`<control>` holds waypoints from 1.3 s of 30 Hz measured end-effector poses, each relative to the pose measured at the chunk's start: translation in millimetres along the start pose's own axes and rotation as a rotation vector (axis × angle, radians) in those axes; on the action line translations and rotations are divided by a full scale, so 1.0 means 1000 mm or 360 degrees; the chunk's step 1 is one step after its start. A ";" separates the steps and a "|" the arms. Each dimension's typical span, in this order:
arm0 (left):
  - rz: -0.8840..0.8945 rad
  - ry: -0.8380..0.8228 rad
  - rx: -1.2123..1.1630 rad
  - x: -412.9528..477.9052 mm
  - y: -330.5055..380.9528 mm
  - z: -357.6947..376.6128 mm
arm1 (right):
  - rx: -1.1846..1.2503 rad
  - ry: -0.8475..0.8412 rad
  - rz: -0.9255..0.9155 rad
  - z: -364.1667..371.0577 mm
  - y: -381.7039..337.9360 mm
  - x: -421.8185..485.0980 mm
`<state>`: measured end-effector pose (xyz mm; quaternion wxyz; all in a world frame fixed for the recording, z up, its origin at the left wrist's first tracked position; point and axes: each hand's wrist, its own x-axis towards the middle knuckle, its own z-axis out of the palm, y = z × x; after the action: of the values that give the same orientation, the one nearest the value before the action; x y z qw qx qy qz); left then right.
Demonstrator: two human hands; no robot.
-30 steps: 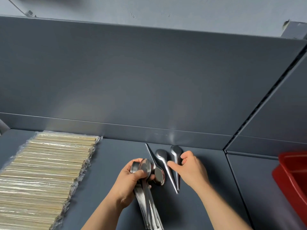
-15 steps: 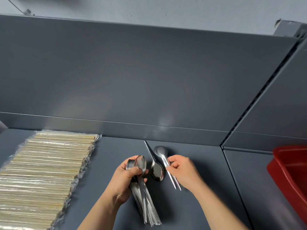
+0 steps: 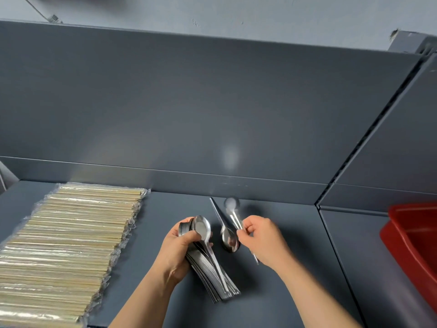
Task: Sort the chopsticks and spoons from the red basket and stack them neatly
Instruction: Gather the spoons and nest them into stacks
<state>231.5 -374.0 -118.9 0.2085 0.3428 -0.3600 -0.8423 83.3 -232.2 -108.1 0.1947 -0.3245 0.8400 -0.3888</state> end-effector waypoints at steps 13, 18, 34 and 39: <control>0.0038 -0.0258 0.0023 0.003 0.001 0.003 | -0.0151 -0.0450 -0.0458 0.013 -0.015 -0.018; 0.0071 -0.0278 0.0075 0.005 0.007 0.000 | -0.0088 -0.0499 -0.0352 0.020 -0.016 -0.016; -0.0012 -0.0096 0.0219 0.019 0.015 -0.020 | 0.0058 -0.0765 -0.0087 0.027 -0.025 0.008; 0.0005 -0.0082 0.0288 0.024 0.016 -0.022 | -0.0045 -0.0027 0.0117 0.020 -0.014 0.033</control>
<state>232.4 -408.8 -128.2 0.1686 0.3380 -0.4404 -0.8144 77.3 -272.4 -111.8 0.2114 -0.2995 0.8551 -0.3667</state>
